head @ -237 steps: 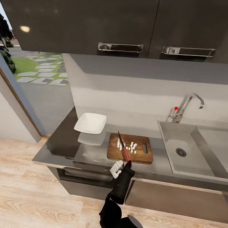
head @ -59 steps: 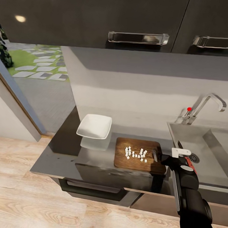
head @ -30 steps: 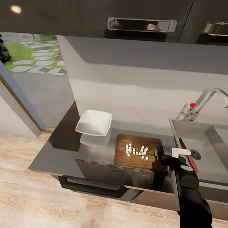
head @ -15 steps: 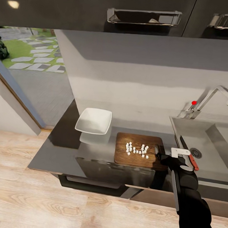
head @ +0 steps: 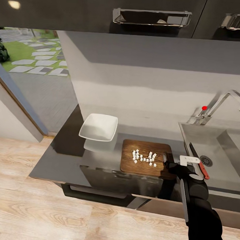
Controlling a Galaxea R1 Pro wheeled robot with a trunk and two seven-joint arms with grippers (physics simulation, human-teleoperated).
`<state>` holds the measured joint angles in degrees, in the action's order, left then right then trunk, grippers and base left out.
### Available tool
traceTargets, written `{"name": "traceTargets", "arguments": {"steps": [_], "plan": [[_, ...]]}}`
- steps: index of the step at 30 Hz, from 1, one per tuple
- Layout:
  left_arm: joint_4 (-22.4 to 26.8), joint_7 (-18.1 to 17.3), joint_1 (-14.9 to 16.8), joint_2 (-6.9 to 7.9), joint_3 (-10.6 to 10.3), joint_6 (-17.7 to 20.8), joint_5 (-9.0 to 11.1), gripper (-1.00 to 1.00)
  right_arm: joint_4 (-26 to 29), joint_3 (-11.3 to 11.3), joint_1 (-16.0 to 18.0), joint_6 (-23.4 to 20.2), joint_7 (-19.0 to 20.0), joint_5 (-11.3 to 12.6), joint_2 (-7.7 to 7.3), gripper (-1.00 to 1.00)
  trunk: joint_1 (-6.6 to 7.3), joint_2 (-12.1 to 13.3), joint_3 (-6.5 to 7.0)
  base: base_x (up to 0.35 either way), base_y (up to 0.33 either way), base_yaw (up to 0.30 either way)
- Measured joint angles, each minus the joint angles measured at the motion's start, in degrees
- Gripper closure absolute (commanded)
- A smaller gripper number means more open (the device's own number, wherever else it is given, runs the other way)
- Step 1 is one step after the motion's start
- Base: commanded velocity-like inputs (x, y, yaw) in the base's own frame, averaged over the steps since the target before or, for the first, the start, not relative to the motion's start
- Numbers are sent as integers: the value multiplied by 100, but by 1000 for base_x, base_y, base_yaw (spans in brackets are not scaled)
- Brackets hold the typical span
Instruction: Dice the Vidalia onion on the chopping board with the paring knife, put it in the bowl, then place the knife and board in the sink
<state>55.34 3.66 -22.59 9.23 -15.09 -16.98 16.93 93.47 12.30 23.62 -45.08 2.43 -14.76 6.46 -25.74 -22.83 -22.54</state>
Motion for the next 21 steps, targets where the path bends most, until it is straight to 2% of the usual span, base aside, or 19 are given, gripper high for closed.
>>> {"name": "traceTargets", "arguments": {"steps": [13, 17, 18, 21], "plan": [[-1, 0, 0, 0, 0, 0, 0, -100, -5, 0, 0, -4, -6, -2, 1, 100, 0, 0, 4, 0, 0, 0], [-1, 0, 0, 0, 0, 0, 2, -100, -20, 1, -2, -35, 15, -66, 0, 100, 0, 1, 33, 0, 0, 0], [-2, 0, 0, 0, 1, 0, 1, -100, -20, 4, -2, -34, 9, -147, -1, 100, 0, 1, 41, 0, 0, 0], [-1, 0, 0, 0, 1, 0, 0, -100, -20, 3, -2, -36, 14, -107, 0, 100, 0, 1, 68, 0, 0, 0]]}}
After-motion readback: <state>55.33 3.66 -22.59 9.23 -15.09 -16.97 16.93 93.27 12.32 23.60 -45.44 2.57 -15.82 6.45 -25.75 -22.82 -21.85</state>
